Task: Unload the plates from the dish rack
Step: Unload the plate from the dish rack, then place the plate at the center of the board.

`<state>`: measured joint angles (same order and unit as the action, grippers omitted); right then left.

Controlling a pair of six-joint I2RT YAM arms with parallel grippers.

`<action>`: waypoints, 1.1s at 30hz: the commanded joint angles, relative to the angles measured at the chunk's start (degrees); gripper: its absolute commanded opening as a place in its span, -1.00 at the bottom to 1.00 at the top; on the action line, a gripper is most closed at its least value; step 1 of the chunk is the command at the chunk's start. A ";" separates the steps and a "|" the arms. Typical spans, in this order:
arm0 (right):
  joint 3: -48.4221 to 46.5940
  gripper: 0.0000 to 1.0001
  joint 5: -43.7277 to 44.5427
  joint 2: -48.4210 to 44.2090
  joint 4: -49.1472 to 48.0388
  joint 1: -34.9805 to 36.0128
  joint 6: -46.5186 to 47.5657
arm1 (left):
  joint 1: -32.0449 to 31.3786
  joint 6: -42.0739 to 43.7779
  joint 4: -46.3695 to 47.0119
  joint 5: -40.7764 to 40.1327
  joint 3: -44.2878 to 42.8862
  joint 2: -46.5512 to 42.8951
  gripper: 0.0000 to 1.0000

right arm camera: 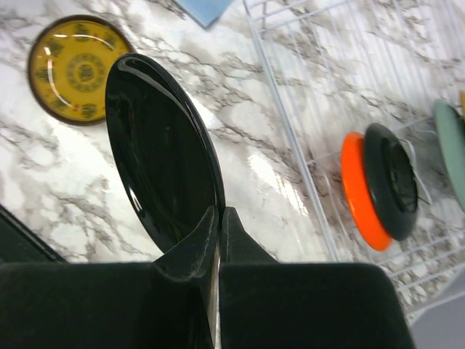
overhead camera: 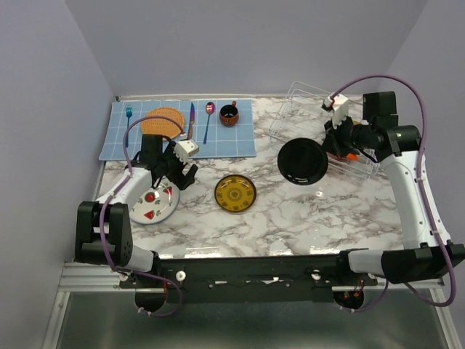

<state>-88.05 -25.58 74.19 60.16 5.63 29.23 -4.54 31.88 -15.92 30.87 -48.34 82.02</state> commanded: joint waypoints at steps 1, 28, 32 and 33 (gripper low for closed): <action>0.15 -0.99 -11.05 1.74 2.07 0.44 -2.51 | -0.65 0.03 -0.69 0.59 -1.76 -0.37 0.97; -1.15 -0.99 -14.05 27.58 -10.94 16.43 -6.38 | -1.35 1.17 -2.45 6.31 -3.43 0.16 0.97; -5.37 -0.99 -14.32 32.50 -10.24 17.75 -5.86 | -1.44 1.43 -2.27 6.04 -3.08 0.16 0.97; -6.07 -0.99 -14.32 34.07 -10.24 17.92 -5.77 | -1.35 1.43 -2.01 6.04 -2.99 0.16 0.97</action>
<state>-89.54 -37.65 103.72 50.52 22.00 23.40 -5.50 32.36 -17.80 35.57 -51.37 82.15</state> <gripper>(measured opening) 0.053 0.988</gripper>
